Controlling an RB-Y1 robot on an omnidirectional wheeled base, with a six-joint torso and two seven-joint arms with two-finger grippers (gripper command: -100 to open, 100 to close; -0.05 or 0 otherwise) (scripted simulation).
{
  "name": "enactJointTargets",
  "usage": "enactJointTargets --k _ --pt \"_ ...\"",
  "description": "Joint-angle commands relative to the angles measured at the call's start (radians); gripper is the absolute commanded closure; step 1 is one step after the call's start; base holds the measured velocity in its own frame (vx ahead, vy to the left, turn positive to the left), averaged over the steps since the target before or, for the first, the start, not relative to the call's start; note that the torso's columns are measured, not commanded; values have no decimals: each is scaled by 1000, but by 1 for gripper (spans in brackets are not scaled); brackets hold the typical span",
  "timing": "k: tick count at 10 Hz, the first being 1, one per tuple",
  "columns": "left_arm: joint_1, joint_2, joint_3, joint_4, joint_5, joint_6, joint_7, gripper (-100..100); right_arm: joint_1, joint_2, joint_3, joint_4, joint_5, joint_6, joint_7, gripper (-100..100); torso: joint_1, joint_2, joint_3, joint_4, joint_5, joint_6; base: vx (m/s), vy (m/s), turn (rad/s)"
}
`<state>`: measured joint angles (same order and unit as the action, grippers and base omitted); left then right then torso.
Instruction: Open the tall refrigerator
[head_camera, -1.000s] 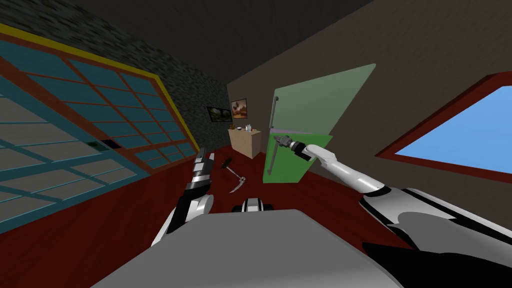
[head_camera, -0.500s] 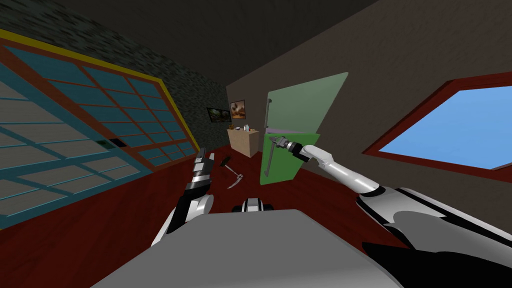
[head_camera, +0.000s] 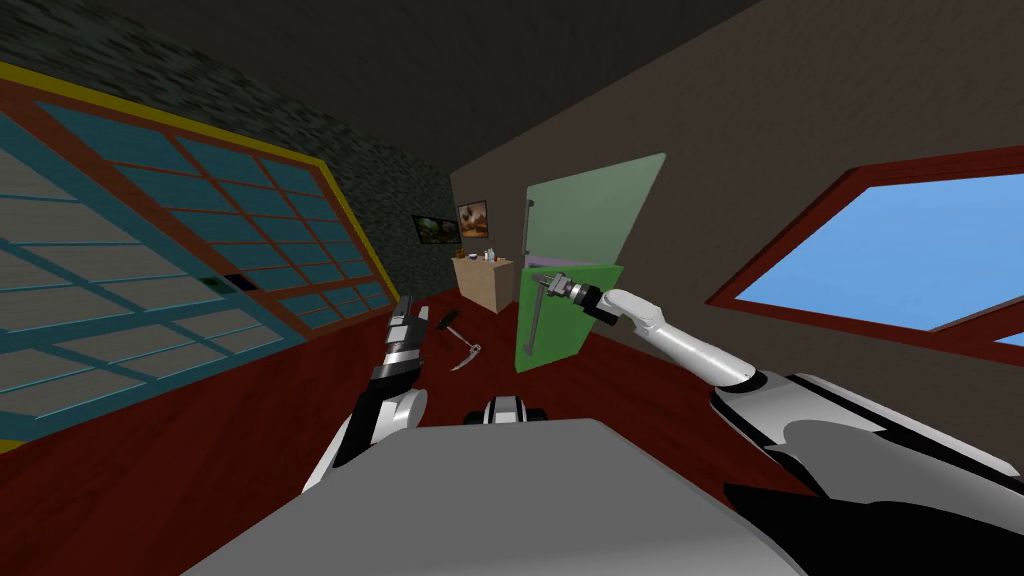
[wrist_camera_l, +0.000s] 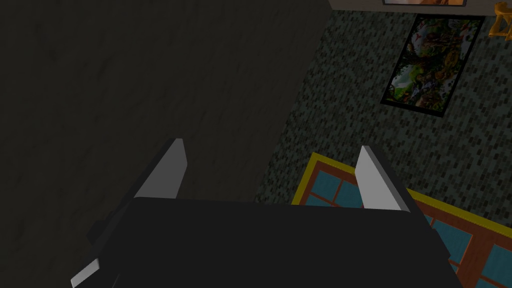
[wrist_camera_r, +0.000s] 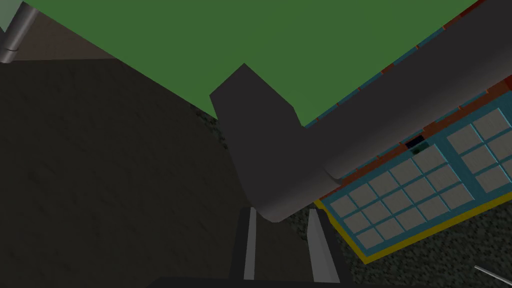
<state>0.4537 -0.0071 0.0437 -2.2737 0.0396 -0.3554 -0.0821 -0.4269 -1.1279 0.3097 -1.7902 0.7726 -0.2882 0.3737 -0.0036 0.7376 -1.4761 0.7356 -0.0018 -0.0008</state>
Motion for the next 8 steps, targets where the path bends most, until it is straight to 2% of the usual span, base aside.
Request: enactJointTargets --k 1,6,7,8 --pt "0 0 0 0 0 0 0 0 14 11 8 -49 -4 -30 5 100 -2 1 1 -1 -1 1 -116 -254 24" --pt "0 0 0 0 0 0 0 0 15 27 25 -124 -12 -78 6 100 3 -5 -3 -2 1 1 -89 -182 5" --pt "0 0 0 0 0 0 0 0 9 18 22 -122 -12 -64 0 100 2 -3 -2 -1 1 1 -48 -91 21" --pt "0 0 0 0 0 0 0 0 -12 -17 6 -118 -32 -82 -31 -100 6 -6 -4 0 2 2 -27 9 24"
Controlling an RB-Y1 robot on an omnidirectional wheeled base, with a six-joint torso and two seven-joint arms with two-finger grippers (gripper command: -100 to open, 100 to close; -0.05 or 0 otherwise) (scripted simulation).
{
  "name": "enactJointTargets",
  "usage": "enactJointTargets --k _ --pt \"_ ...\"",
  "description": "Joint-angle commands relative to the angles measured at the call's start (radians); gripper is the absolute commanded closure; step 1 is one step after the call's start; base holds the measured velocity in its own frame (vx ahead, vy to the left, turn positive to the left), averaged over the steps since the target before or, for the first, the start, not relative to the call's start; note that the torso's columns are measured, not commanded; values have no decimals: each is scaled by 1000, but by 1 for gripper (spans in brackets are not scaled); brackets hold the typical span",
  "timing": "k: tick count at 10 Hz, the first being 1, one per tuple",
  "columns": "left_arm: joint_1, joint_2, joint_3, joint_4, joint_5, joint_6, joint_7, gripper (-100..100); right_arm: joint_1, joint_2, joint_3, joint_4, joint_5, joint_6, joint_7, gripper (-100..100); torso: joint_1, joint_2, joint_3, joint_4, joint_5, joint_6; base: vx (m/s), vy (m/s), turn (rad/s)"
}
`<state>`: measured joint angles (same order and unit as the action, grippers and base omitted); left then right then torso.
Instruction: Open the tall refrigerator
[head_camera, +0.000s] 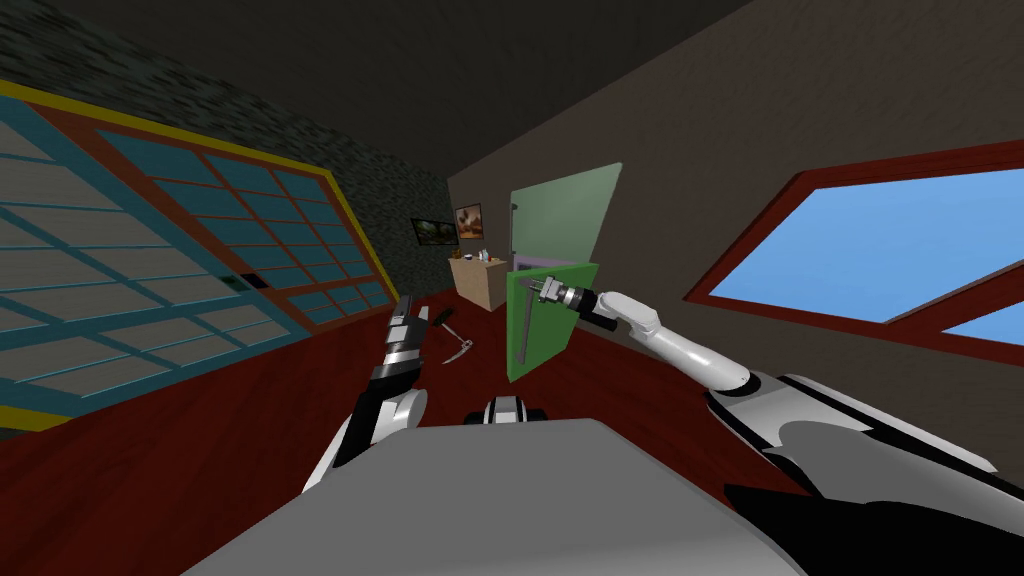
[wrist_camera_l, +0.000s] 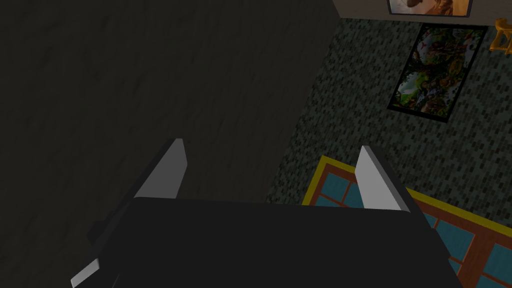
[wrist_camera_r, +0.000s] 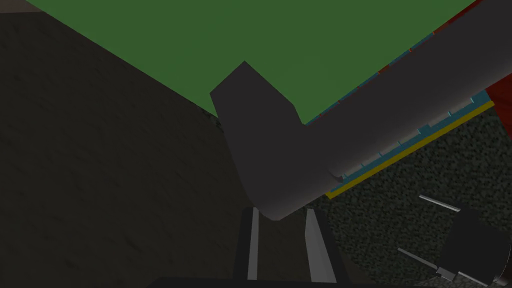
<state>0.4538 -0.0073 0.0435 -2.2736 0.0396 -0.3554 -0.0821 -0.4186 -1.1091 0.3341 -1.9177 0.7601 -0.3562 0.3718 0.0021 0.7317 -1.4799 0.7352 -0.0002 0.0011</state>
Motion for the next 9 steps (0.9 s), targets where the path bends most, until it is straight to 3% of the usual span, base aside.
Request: enactJointTargets --k 1,3,5,6,9 --pt "0 0 0 0 0 0 0 0 -27 -48 -25 13 -26 -19 -39 -100 3 0 0 1 2 -1 -11 34 26" --pt "0 0 0 0 0 0 0 0 -53 -96 -50 26 -52 -39 -77 -100 0 5 3 2 1 -1 -2 44 31" --pt "0 0 0 0 0 0 0 0 -57 -99 -48 30 -53 -41 -79 -100 -2 7 4 4 1 -2 -7 27 4" --pt "0 0 0 0 0 0 0 0 -58 -101 -49 30 -55 -42 -82 0 -3 6 4 3 0 -2 0 0 0" --pt "0 0 0 0 0 0 0 0 -58 -100 -49 30 -55 -42 -82 0 -3 6 4 3 0 -1 0 0 0"
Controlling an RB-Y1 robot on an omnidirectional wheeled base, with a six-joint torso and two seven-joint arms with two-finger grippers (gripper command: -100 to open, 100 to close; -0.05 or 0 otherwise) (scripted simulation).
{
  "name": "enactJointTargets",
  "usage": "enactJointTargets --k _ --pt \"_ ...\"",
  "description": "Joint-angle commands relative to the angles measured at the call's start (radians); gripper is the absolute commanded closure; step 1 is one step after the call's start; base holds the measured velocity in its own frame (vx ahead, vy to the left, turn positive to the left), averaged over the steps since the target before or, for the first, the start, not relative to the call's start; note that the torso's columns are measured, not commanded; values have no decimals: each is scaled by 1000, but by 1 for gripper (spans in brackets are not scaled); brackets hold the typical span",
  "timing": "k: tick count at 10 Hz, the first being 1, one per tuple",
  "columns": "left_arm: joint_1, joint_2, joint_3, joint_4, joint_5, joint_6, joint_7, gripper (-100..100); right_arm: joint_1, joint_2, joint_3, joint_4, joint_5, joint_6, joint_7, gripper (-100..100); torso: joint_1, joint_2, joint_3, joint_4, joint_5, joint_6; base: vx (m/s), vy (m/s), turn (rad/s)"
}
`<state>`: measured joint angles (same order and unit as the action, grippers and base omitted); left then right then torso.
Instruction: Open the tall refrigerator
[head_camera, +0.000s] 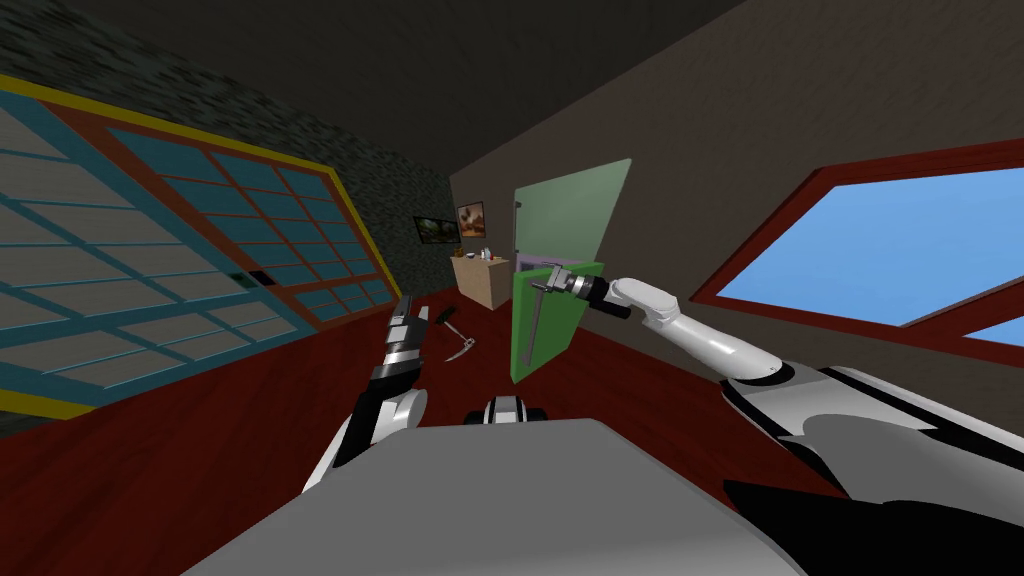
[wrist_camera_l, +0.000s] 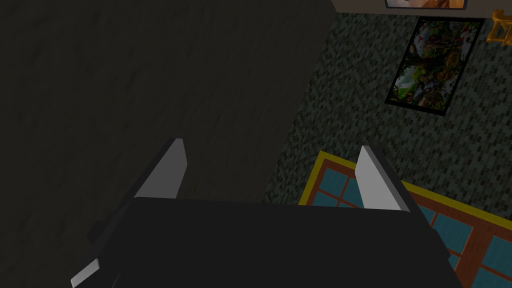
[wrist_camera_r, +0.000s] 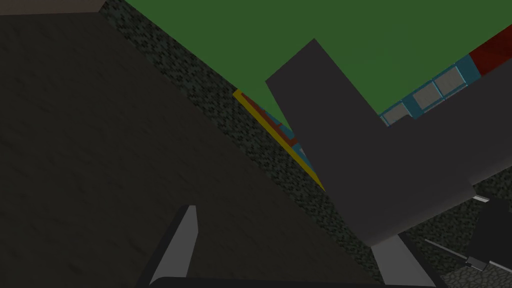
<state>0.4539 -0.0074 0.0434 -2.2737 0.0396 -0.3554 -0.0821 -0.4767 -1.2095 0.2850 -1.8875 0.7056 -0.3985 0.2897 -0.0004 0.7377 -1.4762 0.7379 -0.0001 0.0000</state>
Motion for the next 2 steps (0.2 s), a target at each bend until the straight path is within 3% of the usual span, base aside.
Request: enactJointTargets --k 1,2 --pt "0 0 0 0 0 0 0 0 0 0 0 0 0 0 0 0 0 0 0 0 0 0 0 0 0" --pt "0 0 0 0 0 0 0 0 0 0 0 0 0 0 0 0 1 0 0 0 0 0 0 0 0"
